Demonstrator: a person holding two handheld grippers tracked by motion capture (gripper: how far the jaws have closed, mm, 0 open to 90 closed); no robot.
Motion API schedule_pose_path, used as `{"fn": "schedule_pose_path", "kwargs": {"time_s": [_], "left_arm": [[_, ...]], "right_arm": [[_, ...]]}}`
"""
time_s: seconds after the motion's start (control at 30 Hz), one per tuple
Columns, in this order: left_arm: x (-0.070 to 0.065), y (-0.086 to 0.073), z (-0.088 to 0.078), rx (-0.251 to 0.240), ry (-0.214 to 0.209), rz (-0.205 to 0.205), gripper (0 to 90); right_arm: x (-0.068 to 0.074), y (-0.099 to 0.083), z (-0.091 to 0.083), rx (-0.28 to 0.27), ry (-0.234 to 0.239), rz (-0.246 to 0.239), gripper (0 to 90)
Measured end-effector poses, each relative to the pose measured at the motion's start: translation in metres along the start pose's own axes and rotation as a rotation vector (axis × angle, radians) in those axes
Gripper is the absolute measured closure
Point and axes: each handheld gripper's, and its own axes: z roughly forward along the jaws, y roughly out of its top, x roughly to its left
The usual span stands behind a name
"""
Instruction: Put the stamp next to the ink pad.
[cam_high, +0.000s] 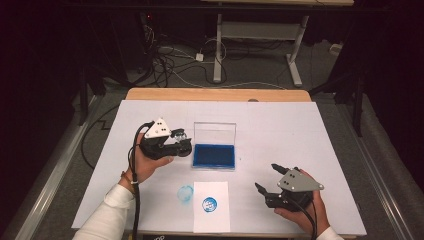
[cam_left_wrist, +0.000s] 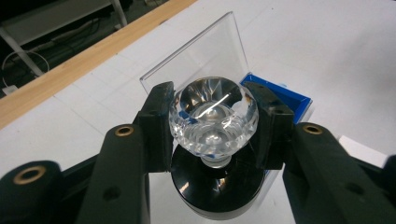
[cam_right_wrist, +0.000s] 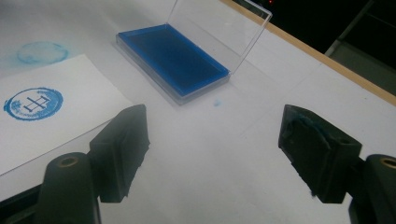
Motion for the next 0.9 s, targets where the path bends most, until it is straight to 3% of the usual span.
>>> {"fn": "schedule_pose_path", "kwargs": {"time_s": [0.1, 0.3, 0.73, 0.9], "left_arm": [[0.004, -0.002, 0.005, 0.007, -0.008, -0.015, 54.3], [0.005, -0.006, 0.017, 0.046, 0.001, -0.002, 54.3], [0.016, -0.016, 0.038, 0.128, 0.05, 0.002, 54.3], [0.018, -0.02, 0.041, 0.136, 0.061, -0.004, 54.2]], "right_arm": [[-0.001, -0.001, 0.0, 0.002, -0.001, 0.004, 24.8], [0.0, -0.002, 0.001, 0.009, 0.004, -0.001, 24.8], [0.001, -0.003, 0.0, 0.014, 0.004, -0.016, 24.9], [0.001, -0.004, 0.0, 0.018, 0.008, -0.016, 25.0]]}}
